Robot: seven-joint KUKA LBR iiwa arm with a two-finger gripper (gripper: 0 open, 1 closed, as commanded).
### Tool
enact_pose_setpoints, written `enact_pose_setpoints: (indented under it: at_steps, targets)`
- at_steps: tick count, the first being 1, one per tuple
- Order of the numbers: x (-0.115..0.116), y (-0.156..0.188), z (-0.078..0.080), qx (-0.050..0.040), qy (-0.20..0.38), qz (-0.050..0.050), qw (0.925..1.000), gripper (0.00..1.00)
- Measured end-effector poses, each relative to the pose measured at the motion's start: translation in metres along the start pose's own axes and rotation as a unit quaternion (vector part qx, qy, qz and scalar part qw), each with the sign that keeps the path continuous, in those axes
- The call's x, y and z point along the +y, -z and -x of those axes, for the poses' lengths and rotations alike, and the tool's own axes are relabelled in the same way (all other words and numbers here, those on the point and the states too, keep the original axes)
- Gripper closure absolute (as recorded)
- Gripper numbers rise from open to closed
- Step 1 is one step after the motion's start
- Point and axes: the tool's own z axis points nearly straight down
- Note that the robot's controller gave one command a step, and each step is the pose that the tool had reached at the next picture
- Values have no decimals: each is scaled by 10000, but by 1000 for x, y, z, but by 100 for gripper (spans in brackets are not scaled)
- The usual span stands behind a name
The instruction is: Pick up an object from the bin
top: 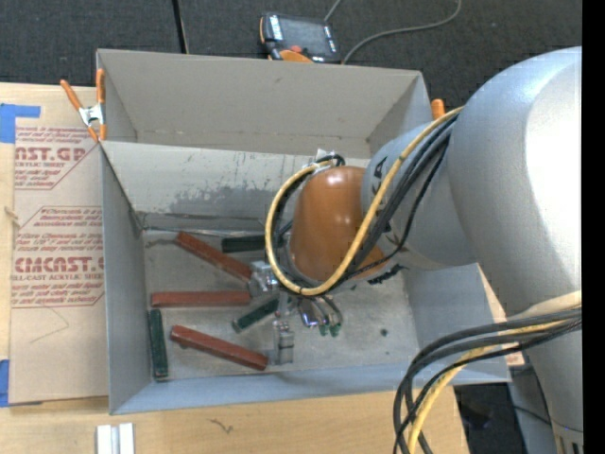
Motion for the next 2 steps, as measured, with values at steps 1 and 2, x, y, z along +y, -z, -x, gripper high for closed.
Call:
enact_pose_setpoints:
  at_steps: [1,2]
  targets:
    - [0,-1,-1,41,2,-3,10000,100]
    - [-13,167,24,-6,-110,-5,9999,100]
